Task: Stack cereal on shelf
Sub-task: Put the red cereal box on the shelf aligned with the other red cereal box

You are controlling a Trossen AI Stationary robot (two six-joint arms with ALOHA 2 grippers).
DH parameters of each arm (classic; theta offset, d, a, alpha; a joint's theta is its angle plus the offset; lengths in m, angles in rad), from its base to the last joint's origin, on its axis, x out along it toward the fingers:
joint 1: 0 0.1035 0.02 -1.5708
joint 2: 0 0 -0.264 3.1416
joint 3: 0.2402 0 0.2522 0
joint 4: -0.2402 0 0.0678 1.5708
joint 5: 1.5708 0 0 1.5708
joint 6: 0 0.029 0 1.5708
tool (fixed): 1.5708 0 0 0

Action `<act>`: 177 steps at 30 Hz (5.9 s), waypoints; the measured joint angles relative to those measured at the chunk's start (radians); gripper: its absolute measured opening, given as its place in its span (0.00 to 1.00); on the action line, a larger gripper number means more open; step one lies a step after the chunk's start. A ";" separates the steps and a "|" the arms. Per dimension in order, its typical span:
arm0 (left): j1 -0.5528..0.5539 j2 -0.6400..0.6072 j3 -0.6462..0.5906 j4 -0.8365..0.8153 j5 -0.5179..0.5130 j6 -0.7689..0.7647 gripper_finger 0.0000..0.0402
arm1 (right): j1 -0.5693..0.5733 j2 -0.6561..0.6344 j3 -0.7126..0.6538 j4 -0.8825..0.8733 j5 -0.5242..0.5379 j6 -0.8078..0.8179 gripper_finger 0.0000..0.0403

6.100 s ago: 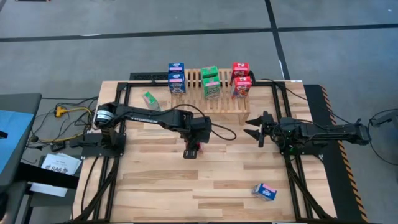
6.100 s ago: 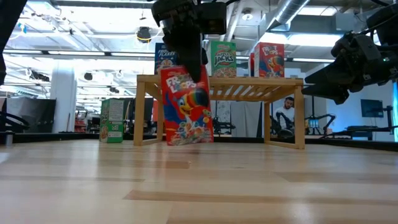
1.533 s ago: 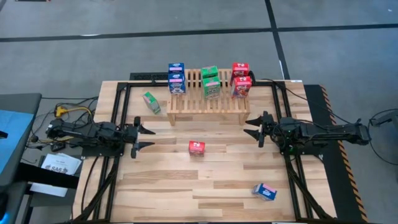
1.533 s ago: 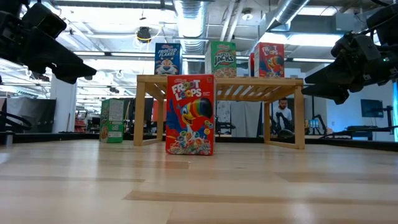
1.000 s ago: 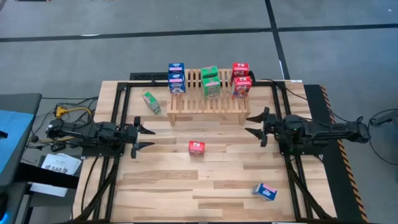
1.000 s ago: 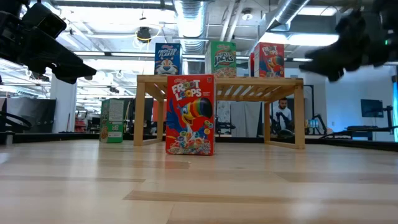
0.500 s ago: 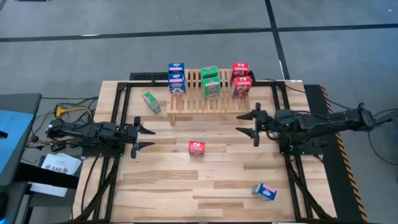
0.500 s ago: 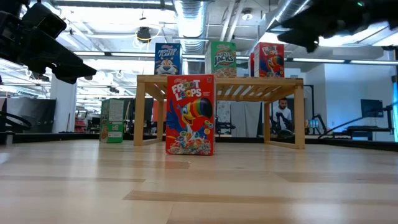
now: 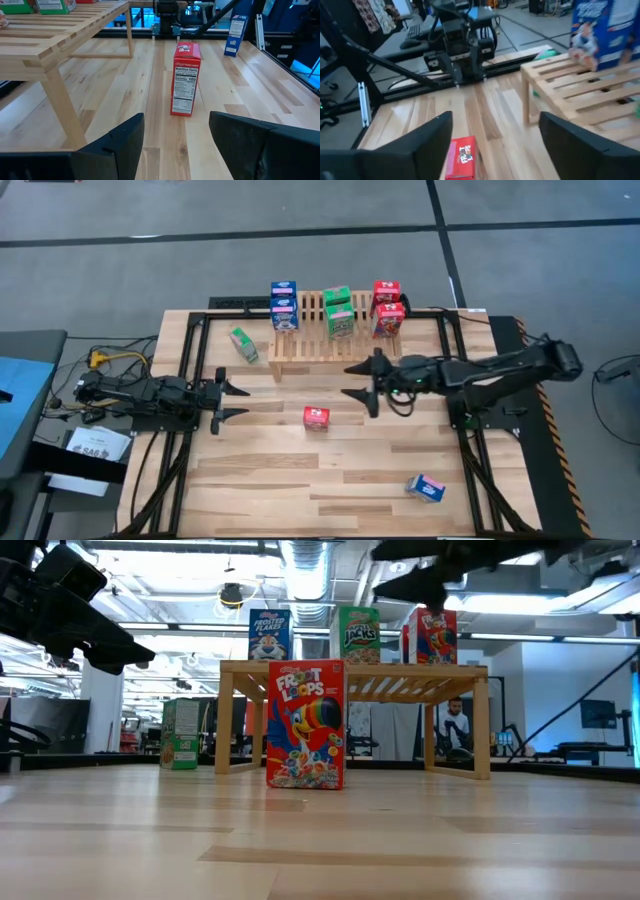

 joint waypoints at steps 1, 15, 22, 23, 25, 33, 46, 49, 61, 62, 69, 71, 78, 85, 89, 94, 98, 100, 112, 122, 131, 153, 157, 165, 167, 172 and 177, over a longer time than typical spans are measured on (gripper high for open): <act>0.000 0.000 0.000 0.000 0.000 0.000 0.53 | 0.000 0.028 0.012 0.006 -0.007 0.000 0.83; 0.000 0.000 0.000 0.000 0.000 0.000 0.53 | 0.020 0.315 0.167 0.018 -0.049 0.022 0.97; 0.000 0.000 0.000 0.000 0.000 0.000 0.53 | 0.033 0.393 0.192 0.015 -0.050 0.025 0.99; 0.000 0.000 0.000 0.000 -0.001 0.000 0.53 | 0.036 0.399 0.192 0.009 -0.050 0.025 0.99; 0.000 0.000 0.000 0.000 -0.001 0.000 0.53 | 0.041 0.421 0.192 0.014 -0.050 0.025 0.99; 0.000 0.000 0.000 0.000 -0.001 0.000 0.53 | 0.074 0.459 0.191 -0.023 -0.049 0.024 0.99; 0.000 0.000 0.000 0.000 -0.001 0.000 0.53 | 0.092 0.486 0.188 -0.102 0.016 0.030 0.99; 0.000 0.000 0.000 0.000 0.000 0.000 0.53 | 0.092 0.524 0.201 -0.078 0.011 0.032 0.99; 0.000 0.000 -0.001 0.002 -0.001 0.000 0.53 | 0.095 0.558 0.236 -0.108 0.008 0.028 0.88; 0.000 0.000 -0.001 0.002 -0.001 0.000 0.53 | 0.095 0.558 0.236 -0.110 0.007 0.032 0.85; 0.000 0.000 -0.001 0.002 0.000 0.000 0.53 | 0.095 0.558 0.236 -0.141 0.001 0.050 0.66; 0.000 0.000 -0.001 0.002 -0.001 0.000 0.53 | 0.095 0.558 0.236 -0.143 0.001 0.052 0.62; 0.000 0.000 -0.001 0.002 -0.001 0.000 0.53 | 0.097 0.558 0.236 -0.146 -0.022 0.052 0.50; 0.000 0.000 -0.001 0.003 0.000 0.000 0.53 | 0.097 0.526 0.235 -0.198 -0.040 0.051 0.48; 0.000 0.000 -0.001 0.004 0.000 0.000 0.53 | 0.094 0.460 0.236 -0.279 -0.069 0.048 0.49; 0.000 0.000 -0.001 0.003 -0.001 0.000 0.53 | 0.077 0.352 0.235 -0.436 -0.070 0.036 0.47; 0.000 0.000 -0.001 0.003 -0.001 0.000 0.53 | 0.060 0.241 0.235 -0.543 -0.070 0.009 0.47; 0.000 0.000 -0.001 0.003 0.000 0.000 0.53 | 0.049 0.183 0.235 -0.586 -0.070 -0.010 0.47; 0.000 0.000 -0.001 0.003 -0.001 0.000 0.53 | -0.060 -0.099 0.235 -0.844 -0.069 -0.183 0.47; 0.000 0.000 -0.001 0.003 -0.001 0.000 0.53 | -0.194 -0.242 0.279 -1.010 -0.076 -0.319 0.47; 0.000 0.000 -0.001 0.003 -0.002 0.000 0.53 | -0.327 -0.206 0.398 -1.090 -0.121 -0.500 0.47; 0.000 0.000 -0.001 0.003 -0.003 0.000 0.53 | -0.547 -0.148 0.401 -1.109 -0.287 -0.589 0.52; 0.000 0.000 -0.001 0.003 -0.003 0.000 0.53 | -0.550 -0.148 0.400 -1.112 -0.284 -0.592 0.59; 0.000 0.000 -0.001 0.003 -0.003 0.000 0.53 | -0.567 -0.150 0.400 -1.109 -0.282 -0.591 0.63; 0.000 0.000 -0.001 0.003 -0.003 0.000 0.53 | -0.567 -0.150 0.406 -1.112 -0.282 -0.591 0.63; 0.000 0.000 -0.001 0.003 -0.003 0.000 0.53 | -0.567 -0.151 0.441 -1.118 -0.279 -0.604 0.63; 0.000 0.000 -0.001 0.003 -0.003 0.000 0.53 | -0.566 -0.151 0.471 -1.161 -0.257 -0.604 0.63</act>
